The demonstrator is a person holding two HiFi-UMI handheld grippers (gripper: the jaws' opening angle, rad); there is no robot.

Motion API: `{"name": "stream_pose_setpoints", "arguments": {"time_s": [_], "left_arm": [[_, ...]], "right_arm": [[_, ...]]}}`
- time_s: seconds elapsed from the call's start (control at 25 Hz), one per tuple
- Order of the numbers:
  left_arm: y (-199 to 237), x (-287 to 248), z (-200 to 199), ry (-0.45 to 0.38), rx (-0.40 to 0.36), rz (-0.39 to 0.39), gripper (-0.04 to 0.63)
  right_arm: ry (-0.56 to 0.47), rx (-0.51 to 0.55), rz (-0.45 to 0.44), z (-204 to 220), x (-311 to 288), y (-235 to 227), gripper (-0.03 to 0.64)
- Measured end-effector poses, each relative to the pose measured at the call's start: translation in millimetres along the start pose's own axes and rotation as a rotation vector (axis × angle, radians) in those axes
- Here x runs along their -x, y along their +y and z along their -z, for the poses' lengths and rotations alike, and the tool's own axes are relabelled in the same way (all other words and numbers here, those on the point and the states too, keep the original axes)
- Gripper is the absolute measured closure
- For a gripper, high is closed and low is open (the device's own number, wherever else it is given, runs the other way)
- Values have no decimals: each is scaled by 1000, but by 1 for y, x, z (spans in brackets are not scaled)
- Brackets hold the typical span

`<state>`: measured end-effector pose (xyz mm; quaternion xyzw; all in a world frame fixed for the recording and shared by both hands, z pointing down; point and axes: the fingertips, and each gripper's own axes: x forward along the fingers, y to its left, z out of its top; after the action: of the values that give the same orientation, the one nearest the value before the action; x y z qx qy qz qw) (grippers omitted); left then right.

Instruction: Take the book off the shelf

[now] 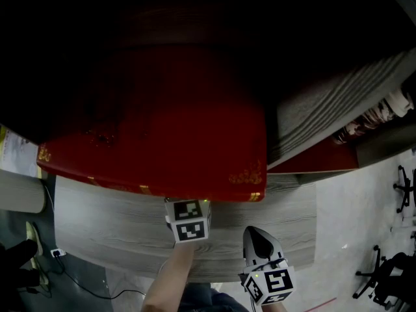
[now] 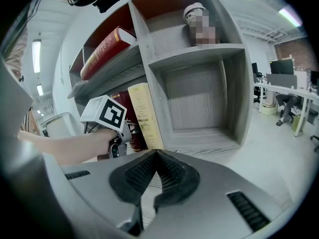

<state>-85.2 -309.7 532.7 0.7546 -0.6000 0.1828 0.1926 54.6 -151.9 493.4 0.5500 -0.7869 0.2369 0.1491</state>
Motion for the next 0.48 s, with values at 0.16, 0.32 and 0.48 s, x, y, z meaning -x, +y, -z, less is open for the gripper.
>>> {"name": "stream_pose_setpoints", "arguments": {"time_s": [0.16,0.32,0.48], "left_arm": [[1,-1,-2,-16,-5,-12,367],[2,0,-3,-23,-17,-25,367],[1,1,-2,-26,-18,-26,368]], "right_arm": [[7,6,0,1,1,0,609],[35,-5,2,3,4,5,609],[14,-5,-5,8,7,8,609]]}}
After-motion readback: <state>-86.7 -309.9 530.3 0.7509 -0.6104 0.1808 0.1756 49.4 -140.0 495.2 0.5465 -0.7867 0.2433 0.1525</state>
